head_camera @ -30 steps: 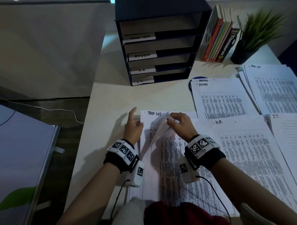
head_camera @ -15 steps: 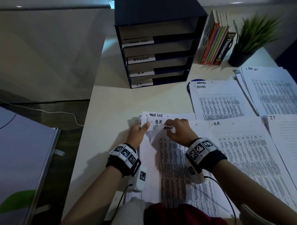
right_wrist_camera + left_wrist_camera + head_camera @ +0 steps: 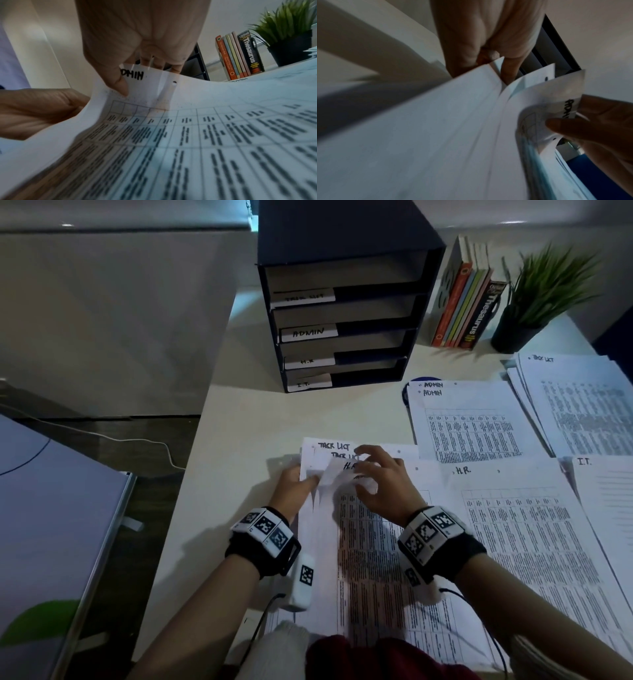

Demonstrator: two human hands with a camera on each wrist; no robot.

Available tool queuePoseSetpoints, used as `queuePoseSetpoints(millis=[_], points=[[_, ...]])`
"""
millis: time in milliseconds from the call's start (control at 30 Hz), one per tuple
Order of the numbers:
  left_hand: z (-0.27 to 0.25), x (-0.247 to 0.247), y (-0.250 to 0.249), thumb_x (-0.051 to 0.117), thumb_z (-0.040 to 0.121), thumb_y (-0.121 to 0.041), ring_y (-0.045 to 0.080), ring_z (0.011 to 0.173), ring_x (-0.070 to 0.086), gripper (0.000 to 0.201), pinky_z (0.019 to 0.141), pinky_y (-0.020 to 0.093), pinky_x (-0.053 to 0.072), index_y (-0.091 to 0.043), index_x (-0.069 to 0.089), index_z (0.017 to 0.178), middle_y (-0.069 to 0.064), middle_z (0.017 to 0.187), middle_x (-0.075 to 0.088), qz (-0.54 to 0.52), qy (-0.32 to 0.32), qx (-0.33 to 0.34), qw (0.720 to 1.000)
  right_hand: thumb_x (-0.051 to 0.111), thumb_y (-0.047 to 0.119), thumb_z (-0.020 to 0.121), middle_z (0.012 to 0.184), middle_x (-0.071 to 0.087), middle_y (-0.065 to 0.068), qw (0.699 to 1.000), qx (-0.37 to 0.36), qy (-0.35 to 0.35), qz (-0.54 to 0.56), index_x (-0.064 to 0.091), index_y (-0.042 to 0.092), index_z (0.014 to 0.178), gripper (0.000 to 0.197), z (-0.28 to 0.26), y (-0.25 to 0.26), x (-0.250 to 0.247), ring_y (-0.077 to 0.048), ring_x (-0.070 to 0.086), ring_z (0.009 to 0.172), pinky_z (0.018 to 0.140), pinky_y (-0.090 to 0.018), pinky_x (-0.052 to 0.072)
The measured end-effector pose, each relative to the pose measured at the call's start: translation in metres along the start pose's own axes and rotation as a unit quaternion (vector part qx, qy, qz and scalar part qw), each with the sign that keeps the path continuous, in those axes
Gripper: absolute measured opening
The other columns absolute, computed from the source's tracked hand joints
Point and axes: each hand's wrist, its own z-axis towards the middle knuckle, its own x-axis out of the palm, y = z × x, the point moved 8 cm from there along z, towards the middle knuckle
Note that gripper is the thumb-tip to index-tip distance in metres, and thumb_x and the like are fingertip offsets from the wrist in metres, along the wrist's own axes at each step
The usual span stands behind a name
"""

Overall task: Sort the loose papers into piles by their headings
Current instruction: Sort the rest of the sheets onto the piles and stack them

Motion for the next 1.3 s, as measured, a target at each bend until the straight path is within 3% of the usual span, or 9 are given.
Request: queuePoseSetpoints(millis=[133,267,400,500,700,800,900,1067,1300], points=[[-0.003,-0.001,0.015,0.069,0.08,-0.014,0.027,0.136,0.029,0.086,0.111,0.047,0.028,-0.022,0.014,0.144,0.006,0.15,0.028,0.076,-0.038,-0.021,0.996,0.062,0.011,0.064,0.083,0.068,-0.002,0.999,-0.033,-0.022,-0.032,0.068,0.011,0.082,0.019,-0.012,0.006,-0.003,-0.026,0.064,0.074,0.073,-0.037,0.035],[-0.008,0.017,0.005,0.051,0.094,-0.018,0.024,0.103,0.058,0.032,0.085,0.034,0.048,-0.01,0.05,0.125,0.012,0.121,0.06,0.17,-0.003,0.01,0.985,0.062,0.007,0.073,0.093,0.069,-0.004,0.999,-0.005,-0.019,-0.038,0.07,0.01,0.094,0.022,-0.007,0.002,-0.003,-0.027,0.062,0.088,0.083,-0.041,0.03],[-0.013,-0.009,-0.053,0.047,0.094,-0.007,0.025,0.092,0.062,0.025,0.064,0.019,0.047,0.005,0.061,0.111,0.018,0.108,0.065,0.201,-0.104,0.09,0.97,0.053,0.018,0.09,0.115,0.061,0.0,0.994,0.048,0.069,-0.071,0.058,0.018,0.121,0.032,0.005,-0.002,0.006,-0.02,0.051,0.111,0.099,-0.036,0.02],[-0.024,-0.044,-0.118,0.051,0.092,-0.007,0.023,0.092,0.061,0.024,0.065,0.014,0.035,0.006,0.063,0.108,0.019,0.106,0.066,0.193,-0.202,0.182,0.943,0.047,0.02,0.093,0.121,0.057,0.0,0.986,0.076,0.112,-0.098,0.054,0.02,0.125,0.032,0.014,-0.003,0.014,-0.02,0.046,0.117,0.102,-0.04,0.02],[-0.058,-0.077,-0.217,0.058,0.089,-0.017,-0.001,0.07,0.061,0.022,0.065,0.015,0.051,0.0,0.064,0.102,-0.001,0.087,0.062,0.098,-0.232,0.354,0.901,0.051,0.016,0.088,0.135,0.047,-0.001,0.976,0.114,0.161,-0.088,0.046,0.019,0.131,0.043,0.02,-0.008,0.033,-0.021,0.04,0.127,0.107,-0.042,0.021],[-0.07,-0.087,-0.239,0.061,0.085,-0.02,0.009,0.079,0.066,0.018,0.072,0.028,0.055,-0.01,0.065,0.099,0.0,0.087,0.067,0.031,-0.211,0.392,0.895,0.064,0.012,0.082,0.141,0.04,-0.008,0.984,0.153,0.059,0.062,0.033,0.014,0.137,0.063,0.022,-0.012,0.015,-0.026,0.039,0.13,0.111,-0.046,0.027],[-0.077,-0.083,-0.251,0.063,0.085,-0.011,-0.002,0.075,0.065,0.015,0.069,0.019,0.051,-0.012,0.063,0.1,-0.013,0.081,0.067,-0.007,-0.147,0.424,0.894,0.073,0.018,0.077,0.149,0.024,-0.013,0.945,0.198,-0.116,0.232,0.015,0.009,0.144,0.089,0.025,-0.02,-0.037,-0.027,0.032,0.133,0.111,-0.044,0.029],[-0.074,-0.064,-0.247,0.06,0.085,-0.008,0.004,0.083,0.067,0.012,0.075,0.022,0.052,-0.014,0.062,0.095,-0.016,0.08,0.071,-0.073,-0.05,0.414,0.906,0.066,0.008,0.069,0.104,0.064,-0.006,0.808,0.128,-0.323,0.476,0.051,0.007,0.107,0.041,0.019,0.003,-0.138,-0.013,0.063,0.095,0.085,-0.028,0.051],[-0.059,-0.034,-0.189,0.072,0.053,-0.042,-0.005,0.078,0.066,0.041,0.07,0.013,0.05,-0.024,0.062,0.089,-0.02,0.077,0.071,-0.095,0.034,0.311,0.945,0.057,0.003,0.067,0.084,0.068,0.015,0.811,0.162,-0.352,0.439,0.053,0.008,0.101,0.035,-0.027,0.009,-0.128,0.006,0.062,0.08,0.071,-0.014,0.049]])
